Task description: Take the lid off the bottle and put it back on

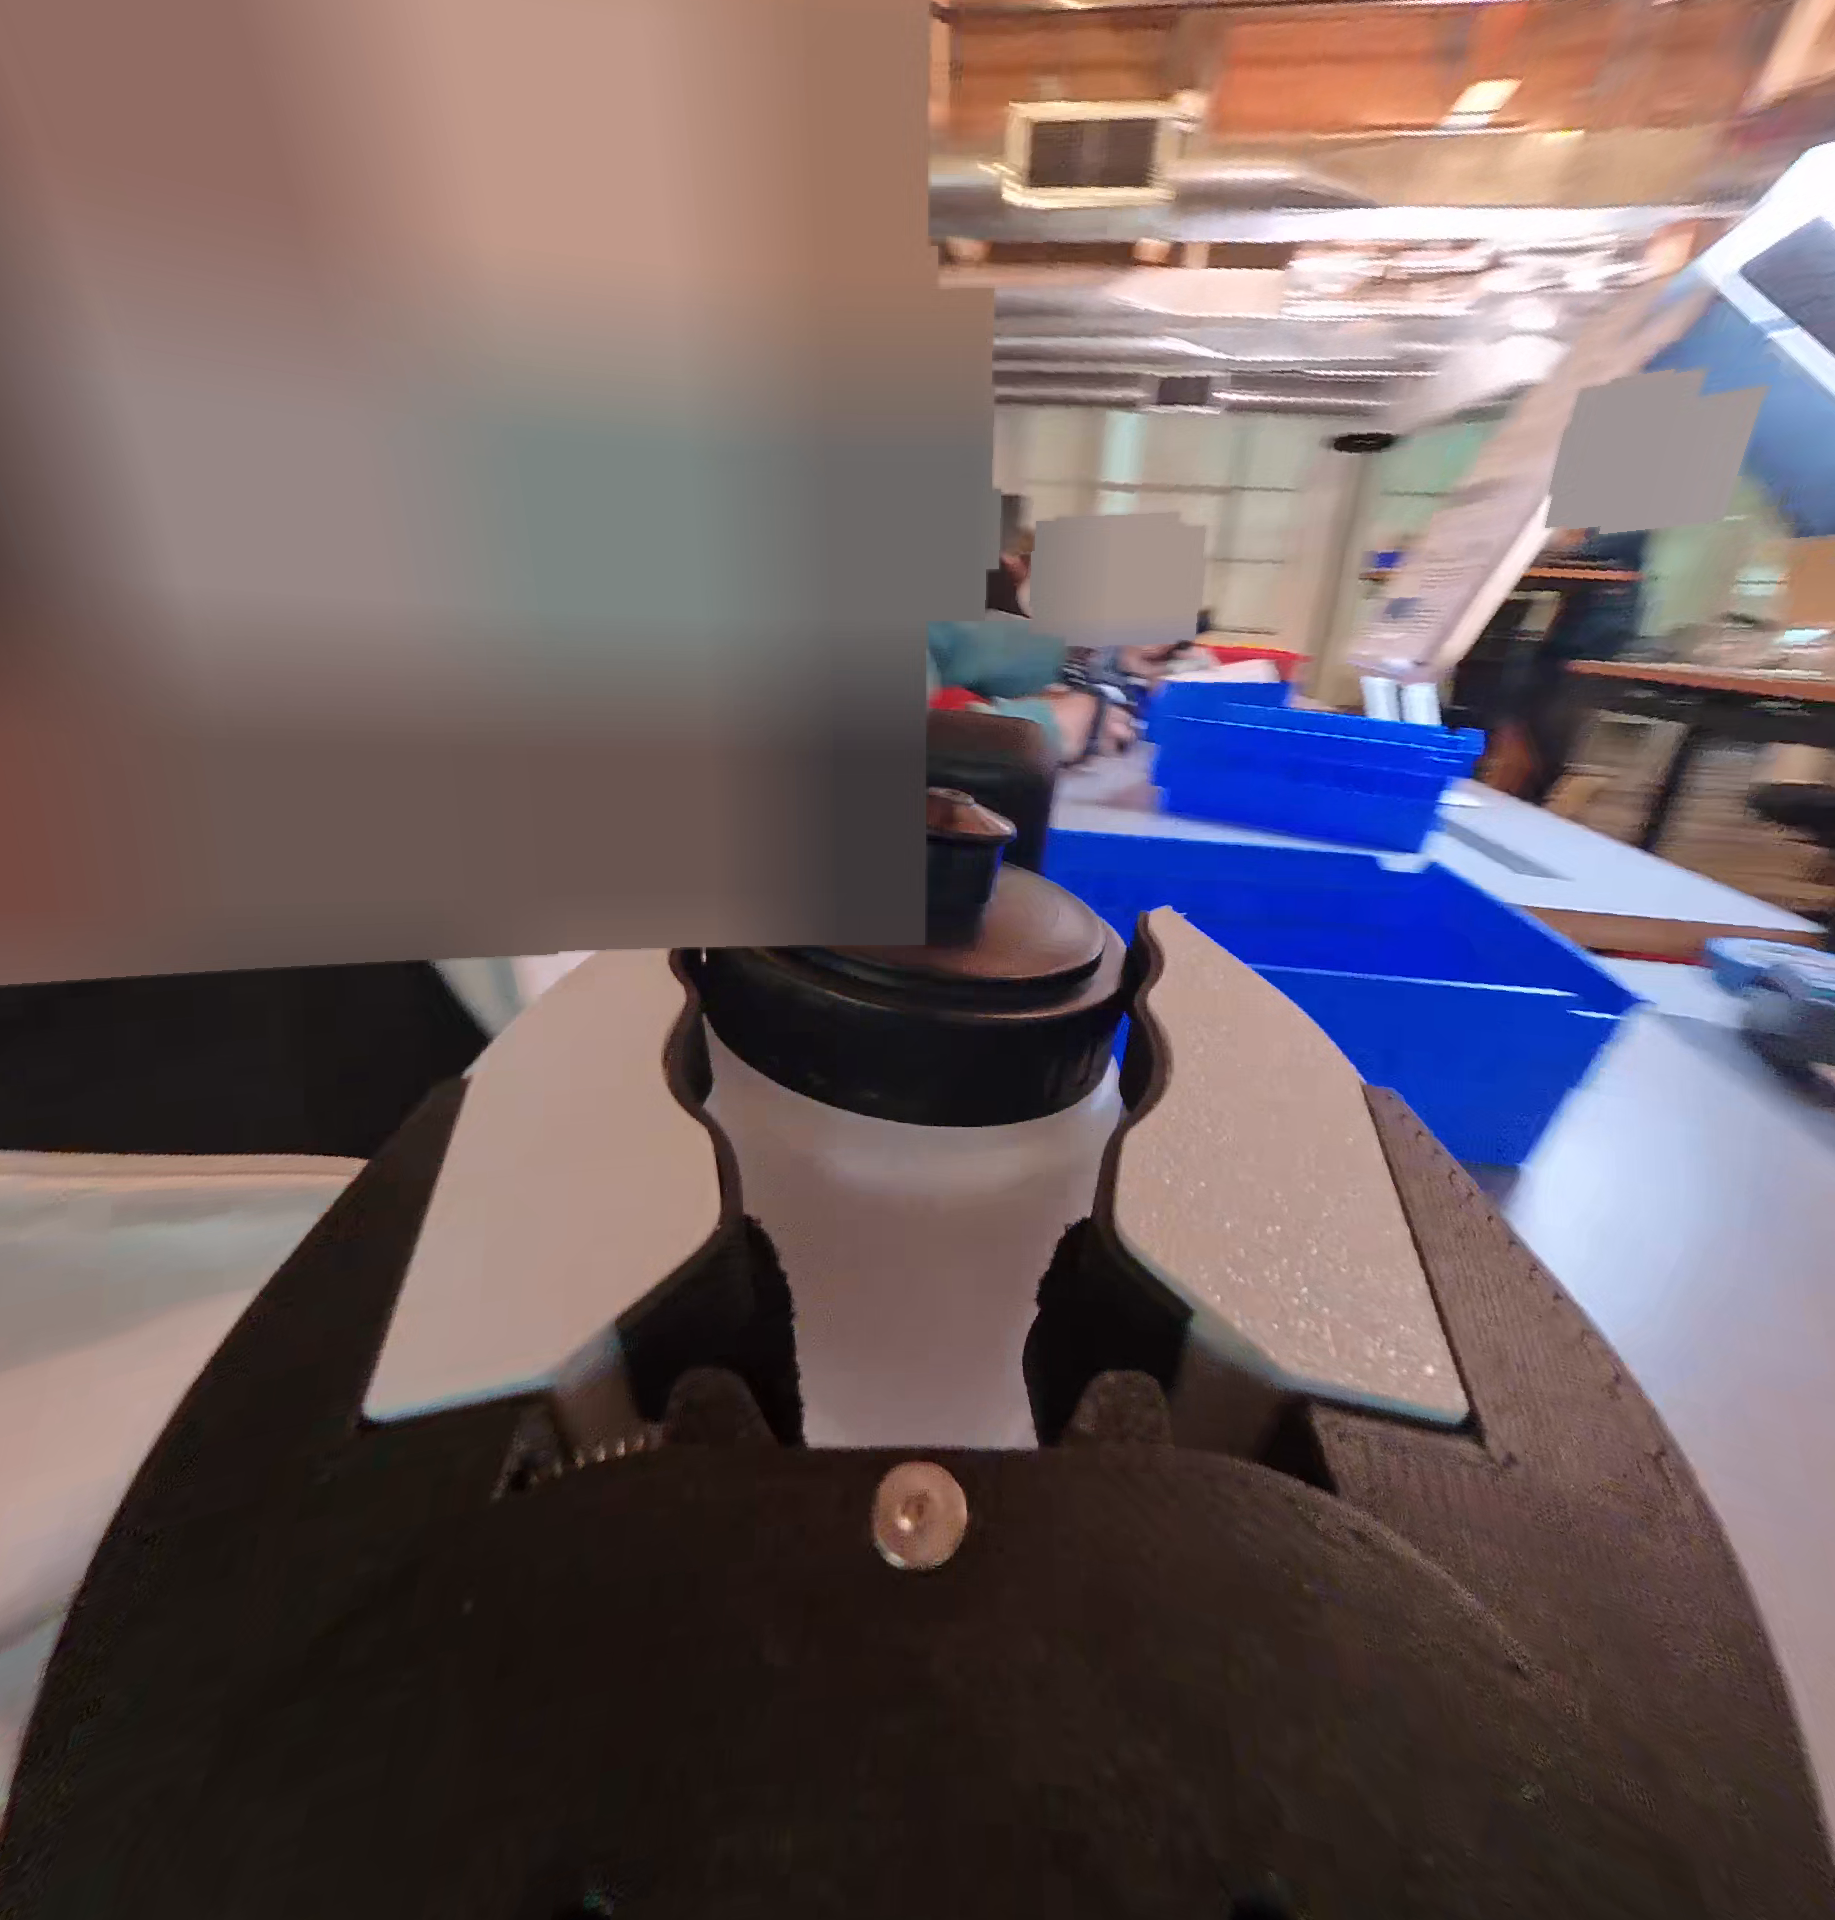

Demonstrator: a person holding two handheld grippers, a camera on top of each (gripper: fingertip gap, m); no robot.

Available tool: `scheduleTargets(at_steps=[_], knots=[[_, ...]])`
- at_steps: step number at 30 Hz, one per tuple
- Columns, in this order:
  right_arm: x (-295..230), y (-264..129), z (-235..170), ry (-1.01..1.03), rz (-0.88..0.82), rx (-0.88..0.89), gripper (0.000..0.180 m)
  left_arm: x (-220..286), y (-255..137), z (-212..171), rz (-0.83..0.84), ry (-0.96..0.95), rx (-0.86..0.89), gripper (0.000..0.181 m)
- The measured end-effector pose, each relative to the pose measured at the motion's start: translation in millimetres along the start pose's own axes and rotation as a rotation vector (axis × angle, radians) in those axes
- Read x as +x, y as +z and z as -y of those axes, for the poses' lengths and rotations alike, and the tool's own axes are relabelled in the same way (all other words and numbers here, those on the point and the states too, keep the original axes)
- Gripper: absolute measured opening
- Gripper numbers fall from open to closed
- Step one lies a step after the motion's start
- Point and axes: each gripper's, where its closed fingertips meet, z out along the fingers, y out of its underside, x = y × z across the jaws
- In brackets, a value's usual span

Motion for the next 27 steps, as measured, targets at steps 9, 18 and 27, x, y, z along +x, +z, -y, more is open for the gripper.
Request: scheduleTargets(at_steps=[9,18,27], knots=[[43.7,-1.2,7.1,-0.177,-0.384,0.058,0.096,-75.0,-27.6,1.3,0.613,0.148,-0.032,0.088],[-14.1,6.3,3.3,0.044,0.085,0.026,0.075,7.9,-0.6,2.9,-0.013,0.082,0.005,0.087],[31.1,-2.2,21.1,-0.172,-0.285,0.170,0.097,-67.1,-23.7,0.7,0.520,0.107,-0.021,0.087]])
